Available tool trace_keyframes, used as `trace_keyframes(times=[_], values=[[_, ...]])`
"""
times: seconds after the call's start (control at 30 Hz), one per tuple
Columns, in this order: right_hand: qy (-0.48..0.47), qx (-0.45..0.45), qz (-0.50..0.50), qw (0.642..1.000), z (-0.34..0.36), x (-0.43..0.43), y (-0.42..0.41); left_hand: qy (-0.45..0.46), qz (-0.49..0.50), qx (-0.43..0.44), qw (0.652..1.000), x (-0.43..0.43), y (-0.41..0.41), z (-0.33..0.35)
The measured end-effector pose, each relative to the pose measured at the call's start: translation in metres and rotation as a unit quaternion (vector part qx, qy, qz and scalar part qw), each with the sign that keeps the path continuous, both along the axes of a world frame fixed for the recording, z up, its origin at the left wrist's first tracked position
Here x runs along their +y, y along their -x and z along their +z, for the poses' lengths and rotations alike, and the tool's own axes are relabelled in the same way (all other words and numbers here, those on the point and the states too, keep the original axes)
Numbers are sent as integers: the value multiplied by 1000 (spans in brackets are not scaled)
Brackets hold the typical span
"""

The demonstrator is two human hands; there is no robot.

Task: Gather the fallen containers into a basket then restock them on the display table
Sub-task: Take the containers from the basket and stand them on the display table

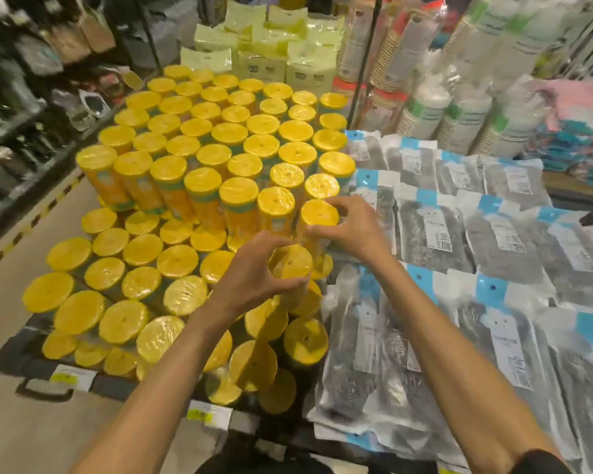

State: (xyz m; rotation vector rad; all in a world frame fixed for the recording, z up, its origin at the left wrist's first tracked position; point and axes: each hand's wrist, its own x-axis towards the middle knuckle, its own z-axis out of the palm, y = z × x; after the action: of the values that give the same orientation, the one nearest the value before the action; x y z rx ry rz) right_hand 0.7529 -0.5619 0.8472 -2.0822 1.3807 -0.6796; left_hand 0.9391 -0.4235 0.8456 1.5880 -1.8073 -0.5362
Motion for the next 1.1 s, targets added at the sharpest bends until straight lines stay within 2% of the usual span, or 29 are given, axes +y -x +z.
trace_keyframes(times=[0.27, 0.73, 0.93, 1.1], values=[[-36, -79, 31, 996, 3, -8, 7, -7, 64, -15, 998, -16, 15, 0], [-107, -164, 87, 977, -3, -13, 18, 23, 100, -42, 994, -23, 26, 1], [-122, -169, 84, 974, 2, -15, 24, 17, 106, -47, 993, -27, 28, 1], [-100, -127, 85, 983, 14, -16, 28, 13, 106, -57, 993, -26, 31, 6]])
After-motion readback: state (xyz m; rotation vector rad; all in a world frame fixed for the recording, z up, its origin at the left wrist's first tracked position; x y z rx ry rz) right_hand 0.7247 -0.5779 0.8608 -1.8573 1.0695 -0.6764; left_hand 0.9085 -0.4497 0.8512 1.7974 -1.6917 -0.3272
